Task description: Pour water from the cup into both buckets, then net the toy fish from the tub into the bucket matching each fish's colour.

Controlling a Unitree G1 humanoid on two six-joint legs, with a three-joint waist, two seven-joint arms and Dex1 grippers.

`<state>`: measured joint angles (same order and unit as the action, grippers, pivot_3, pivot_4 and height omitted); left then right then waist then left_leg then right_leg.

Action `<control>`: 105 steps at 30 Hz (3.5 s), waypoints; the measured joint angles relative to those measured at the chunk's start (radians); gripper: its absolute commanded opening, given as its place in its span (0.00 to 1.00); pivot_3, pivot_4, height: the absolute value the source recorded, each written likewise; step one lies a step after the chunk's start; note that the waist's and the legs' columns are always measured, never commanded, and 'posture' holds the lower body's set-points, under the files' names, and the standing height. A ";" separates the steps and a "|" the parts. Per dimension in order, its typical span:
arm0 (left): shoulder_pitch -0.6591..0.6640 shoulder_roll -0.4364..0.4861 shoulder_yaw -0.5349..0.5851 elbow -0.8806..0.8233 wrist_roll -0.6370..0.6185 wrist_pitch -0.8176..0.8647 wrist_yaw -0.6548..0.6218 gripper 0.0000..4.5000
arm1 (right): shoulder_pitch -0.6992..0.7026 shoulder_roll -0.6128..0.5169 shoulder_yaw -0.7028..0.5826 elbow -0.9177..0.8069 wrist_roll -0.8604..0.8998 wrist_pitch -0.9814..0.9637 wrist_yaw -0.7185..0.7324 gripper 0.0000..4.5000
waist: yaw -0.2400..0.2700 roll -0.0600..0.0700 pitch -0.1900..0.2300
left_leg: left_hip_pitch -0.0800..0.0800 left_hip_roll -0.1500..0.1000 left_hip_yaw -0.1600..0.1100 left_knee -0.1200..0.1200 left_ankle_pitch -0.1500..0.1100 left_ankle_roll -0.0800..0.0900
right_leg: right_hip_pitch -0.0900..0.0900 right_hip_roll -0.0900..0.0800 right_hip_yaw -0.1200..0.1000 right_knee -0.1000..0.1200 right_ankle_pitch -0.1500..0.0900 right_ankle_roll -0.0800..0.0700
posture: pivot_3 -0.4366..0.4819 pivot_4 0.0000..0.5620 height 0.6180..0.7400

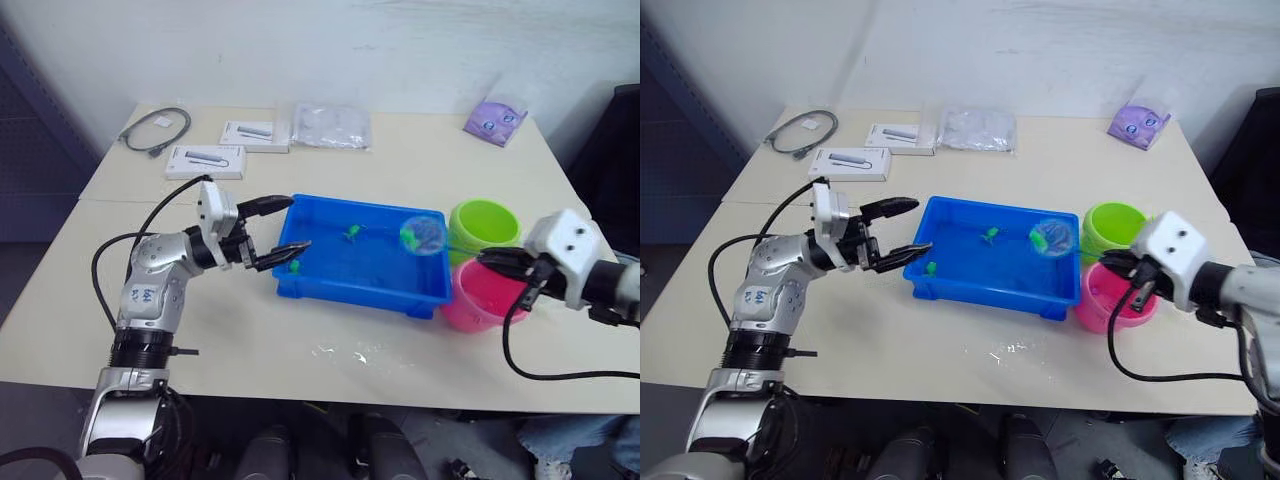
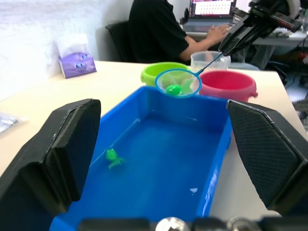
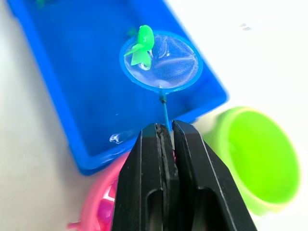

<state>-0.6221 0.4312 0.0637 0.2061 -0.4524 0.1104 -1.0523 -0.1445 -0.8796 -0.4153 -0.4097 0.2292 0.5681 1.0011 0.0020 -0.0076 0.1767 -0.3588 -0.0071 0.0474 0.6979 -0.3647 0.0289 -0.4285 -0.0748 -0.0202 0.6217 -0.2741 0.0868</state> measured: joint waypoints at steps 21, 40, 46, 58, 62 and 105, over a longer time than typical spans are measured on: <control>-0.037 -0.038 -0.012 0.001 -0.022 0.044 0.008 1.00 | 0.071 -0.061 0.008 0.474 -0.459 -0.805 -0.484 0.00 | -0.005 0.000 0.000 | 0.002 0.000 0.004 -0.001 0.001 0.000 | 0.000 0.002 0.003 0.001 0.000 0.000 | 0.48 0.27 1.00; -0.033 0.033 -0.011 -0.033 -0.006 0.054 0.043 1.00 | -0.047 -0.116 0.234 0.569 -0.531 -1.008 -0.756 0.00 | -0.020 0.000 0.000 | 0.003 0.002 0.005 -0.001 0.002 -0.002 | 0.000 0.005 0.005 0.002 0.000 0.000 | 0.48 0.27 1.00; 0.004 0.144 0.016 0.008 0.012 0.041 0.008 1.00 | -0.097 -0.051 0.301 0.196 -0.024 -0.472 -0.403 0.00 | -0.029 0.000 0.000 | 0.003 0.003 0.003 -0.001 0.001 -0.002 | 0.000 0.004 0.003 0.004 0.000 -0.001 | 0.48 0.27 1.00; 0.113 0.296 0.052 0.007 0.037 0.088 -0.065 1.00 | -0.265 -0.058 0.541 0.054 0.105 0.219 -0.277 0.00 | -0.006 0.000 0.000 | -0.001 0.001 -0.001 -0.002 -0.001 0.001 | -0.001 -0.002 -0.001 -0.002 -0.001 -0.002 | 0.48 0.27 1.00; 0.128 0.290 0.050 -0.029 0.029 0.121 -0.063 1.00 | -0.354 -0.038 0.628 0.145 0.037 0.256 -0.274 0.00 | -0.006 0.000 0.000 | -0.009 0.000 -0.001 0.000 -0.001 0.001 | -0.010 -0.002 -0.002 0.000 -0.001 -0.002 | 0.48 0.27 1.00; -0.054 0.032 0.036 -0.065 -0.021 0.120 0.024 1.00 | -0.045 0.101 0.101 -0.191 0.190 0.219 -0.253 0.00 | 0.000 -0.001 0.000 | -0.015 -0.001 0.001 0.002 0.001 0.001 | -0.015 0.000 -0.004 0.006 0.000 0.000 | 0.48 0.27 1.00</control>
<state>-0.6762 0.4630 0.0999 0.1406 -0.4732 0.2299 -1.0280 -0.1898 -0.7782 -0.3143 -0.6006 0.4196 0.7870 0.7480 0.0025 -0.0082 0.1768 -0.3739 -0.0080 0.0486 0.6994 -0.3642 0.0297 -0.4438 -0.0746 -0.0242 0.6281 -0.2740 0.0868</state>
